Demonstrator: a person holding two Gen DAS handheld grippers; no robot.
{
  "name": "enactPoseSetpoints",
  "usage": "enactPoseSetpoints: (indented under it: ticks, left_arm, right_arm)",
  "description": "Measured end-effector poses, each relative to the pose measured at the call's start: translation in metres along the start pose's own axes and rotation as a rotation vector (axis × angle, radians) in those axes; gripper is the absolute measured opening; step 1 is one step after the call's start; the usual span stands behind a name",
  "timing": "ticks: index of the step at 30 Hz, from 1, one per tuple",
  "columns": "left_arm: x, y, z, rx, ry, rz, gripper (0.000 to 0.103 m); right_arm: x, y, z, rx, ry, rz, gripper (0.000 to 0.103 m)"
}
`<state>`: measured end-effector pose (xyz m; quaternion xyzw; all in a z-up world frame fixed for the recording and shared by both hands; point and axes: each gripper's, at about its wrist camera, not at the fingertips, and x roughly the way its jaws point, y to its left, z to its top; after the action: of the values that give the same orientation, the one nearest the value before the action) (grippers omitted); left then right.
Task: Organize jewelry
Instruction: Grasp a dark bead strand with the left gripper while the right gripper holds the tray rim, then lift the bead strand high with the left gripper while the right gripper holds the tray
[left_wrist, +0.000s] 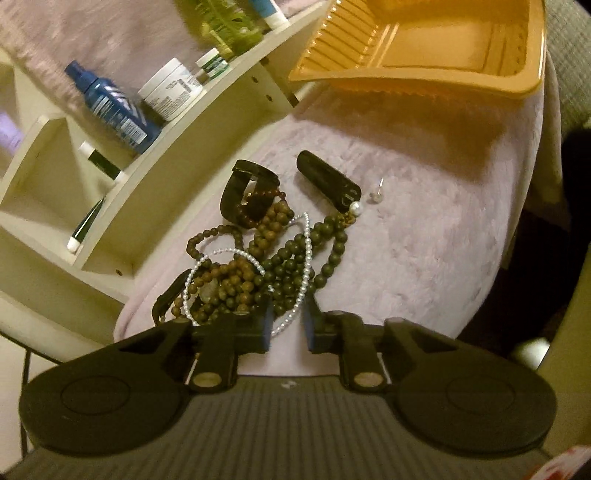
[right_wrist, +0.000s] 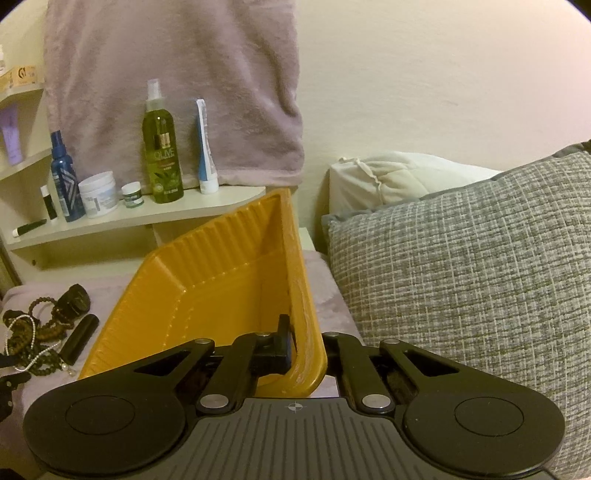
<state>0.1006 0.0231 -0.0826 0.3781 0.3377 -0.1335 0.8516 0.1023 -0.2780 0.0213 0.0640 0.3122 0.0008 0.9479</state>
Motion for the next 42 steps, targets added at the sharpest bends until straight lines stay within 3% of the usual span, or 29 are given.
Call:
enactPoseSetpoints:
  ticks: [3,10,18,25,42]
  left_arm:
    - [0.001,-0.002,-0.001,0.035,0.013,0.005,0.003]
    - [-0.011,0.019,0.002,-0.007,-0.008,0.005,0.003]
    - [-0.046,0.084,0.034,-0.167,-0.123,-0.031,0.002]
    - [-0.074,0.125,0.064,-0.233,-0.213,-0.06,0.002]
    - [-0.125,0.151,0.113,-0.285,-0.35,-0.11,0.002]
  right_arm:
    - [0.001,-0.001,0.001,-0.003,-0.001,0.003,0.005]
    - [0.001,-0.001,0.001,-0.008,-0.008,0.003,0.005]
    - [-0.002,0.001,0.004,-0.021,-0.03,0.009,0.005]
    - [-0.004,0.004,0.006,-0.025,-0.046,0.021,0.006]
    - [-0.008,0.007,0.008,-0.019,-0.068,0.05,0.006]
